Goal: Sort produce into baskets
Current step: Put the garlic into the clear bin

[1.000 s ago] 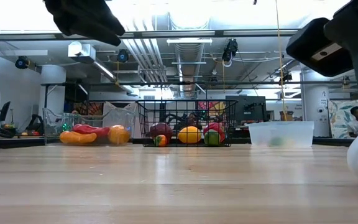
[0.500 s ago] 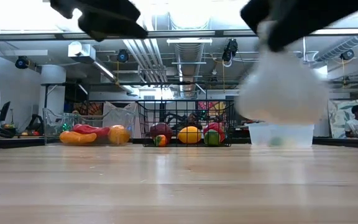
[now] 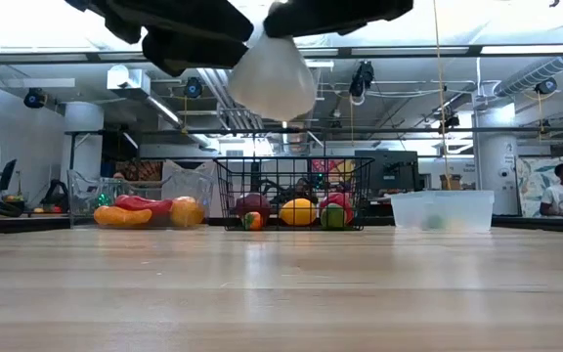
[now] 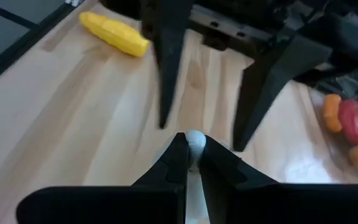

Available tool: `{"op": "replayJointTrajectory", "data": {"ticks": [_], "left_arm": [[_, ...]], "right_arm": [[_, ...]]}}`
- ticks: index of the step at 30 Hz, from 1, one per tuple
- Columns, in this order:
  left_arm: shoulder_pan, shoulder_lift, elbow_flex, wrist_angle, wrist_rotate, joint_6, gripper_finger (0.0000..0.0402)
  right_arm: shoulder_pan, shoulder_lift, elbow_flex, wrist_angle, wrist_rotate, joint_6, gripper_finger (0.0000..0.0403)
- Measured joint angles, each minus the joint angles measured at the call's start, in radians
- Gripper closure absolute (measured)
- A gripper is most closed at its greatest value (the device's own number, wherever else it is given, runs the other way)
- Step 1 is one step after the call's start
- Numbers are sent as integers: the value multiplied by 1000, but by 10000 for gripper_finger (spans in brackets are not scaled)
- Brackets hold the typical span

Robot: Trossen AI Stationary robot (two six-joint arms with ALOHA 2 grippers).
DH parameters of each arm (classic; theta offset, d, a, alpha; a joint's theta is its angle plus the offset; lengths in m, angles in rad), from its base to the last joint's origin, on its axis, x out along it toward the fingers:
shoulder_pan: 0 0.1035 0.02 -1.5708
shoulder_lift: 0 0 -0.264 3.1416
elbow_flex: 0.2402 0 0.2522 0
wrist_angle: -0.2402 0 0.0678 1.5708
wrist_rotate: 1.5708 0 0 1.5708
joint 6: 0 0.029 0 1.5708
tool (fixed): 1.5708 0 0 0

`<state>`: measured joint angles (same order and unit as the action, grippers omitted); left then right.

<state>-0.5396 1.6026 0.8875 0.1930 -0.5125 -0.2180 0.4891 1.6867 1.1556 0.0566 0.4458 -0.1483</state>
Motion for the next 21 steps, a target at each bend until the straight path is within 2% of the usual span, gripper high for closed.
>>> {"op": "replayJointTrajectory", "data": {"ticks": [11,21], "left_arm": [[17,3,0,10,-2,0,185],[21,3,0,14,-6,8,185]], "right_arm": [[-23,0,-3,104,-8,-96,385],[-38,0,-3,98,-12,-96,385]]}}
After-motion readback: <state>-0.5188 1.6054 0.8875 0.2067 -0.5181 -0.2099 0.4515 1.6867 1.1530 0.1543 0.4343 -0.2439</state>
